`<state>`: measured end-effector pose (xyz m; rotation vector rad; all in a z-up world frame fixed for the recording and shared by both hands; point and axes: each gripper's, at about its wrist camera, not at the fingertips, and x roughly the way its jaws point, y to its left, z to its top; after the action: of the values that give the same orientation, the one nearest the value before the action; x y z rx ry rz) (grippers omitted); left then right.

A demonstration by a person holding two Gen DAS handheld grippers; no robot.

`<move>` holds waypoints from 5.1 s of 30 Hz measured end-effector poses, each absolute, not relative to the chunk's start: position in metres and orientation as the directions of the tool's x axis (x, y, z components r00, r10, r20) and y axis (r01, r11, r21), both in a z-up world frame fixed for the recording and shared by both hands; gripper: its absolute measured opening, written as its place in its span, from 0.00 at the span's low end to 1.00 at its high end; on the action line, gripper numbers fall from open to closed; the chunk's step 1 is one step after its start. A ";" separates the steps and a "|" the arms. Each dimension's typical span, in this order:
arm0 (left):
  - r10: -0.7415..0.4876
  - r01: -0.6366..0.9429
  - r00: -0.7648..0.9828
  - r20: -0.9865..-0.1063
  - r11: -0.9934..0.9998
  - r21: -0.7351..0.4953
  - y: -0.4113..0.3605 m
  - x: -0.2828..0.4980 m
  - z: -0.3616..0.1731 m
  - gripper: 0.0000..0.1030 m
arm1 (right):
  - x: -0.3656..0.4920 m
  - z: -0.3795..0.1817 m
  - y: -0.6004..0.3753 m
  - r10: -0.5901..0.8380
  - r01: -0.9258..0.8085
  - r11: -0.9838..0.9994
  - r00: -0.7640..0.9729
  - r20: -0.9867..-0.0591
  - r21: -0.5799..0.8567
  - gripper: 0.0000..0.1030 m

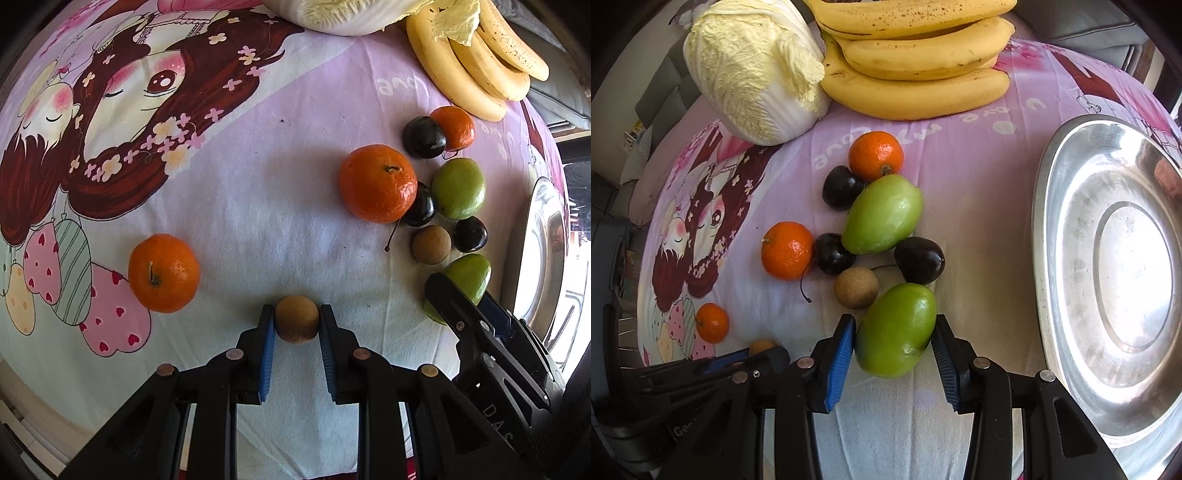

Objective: Organize fruits
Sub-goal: 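Close the left tool on the small brown fruit while the right tool grasps a green fruit, then carry the brown fruit in the left tool and green fruit in the right tool over the steel bowl, then open the left tool to drop the brown fruit while the right tool releases the green fruit, then withdraw both open tools from the bowl back toward the fruit cluster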

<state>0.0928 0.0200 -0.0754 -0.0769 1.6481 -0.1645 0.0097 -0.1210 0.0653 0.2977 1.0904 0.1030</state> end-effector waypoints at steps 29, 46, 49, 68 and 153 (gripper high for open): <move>-0.092 0.055 -0.077 -0.993 0.994 -0.096 -0.037 0.120 -0.026 0.23 | -0.008 0.084 -0.162 0.375 -0.035 0.906 0.531 -0.760 0.422 0.43; -0.054 0.150 -0.027 -0.998 0.987 -0.058 -0.162 0.137 0.048 0.23 | -0.020 0.118 -0.224 0.253 0.064 0.924 0.638 -0.727 0.378 0.43; -0.054 0.170 -0.027 -0.998 0.984 -0.058 -0.189 0.140 0.056 0.23 | -0.022 0.120 -0.247 0.226 0.109 0.916 0.655 -0.721 0.387 0.43; -0.039 0.301 -0.051 -0.998 0.952 -0.053 -0.374 0.130 0.070 0.23 | -0.026 0.087 -0.364 0.054 0.427 0.818 0.609 -0.791 0.385 0.43; 0.039 0.191 0.002 -0.999 0.981 0.039 -0.210 0.108 0.118 0.89 | -0.022 0.087 -0.329 0.047 0.341 0.899 0.548 -0.835 0.275 0.91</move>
<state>0.1075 -0.2105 0.1176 0.1814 1.5675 -0.1198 -0.0224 -0.3289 0.0872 0.4369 0.9826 -0.1807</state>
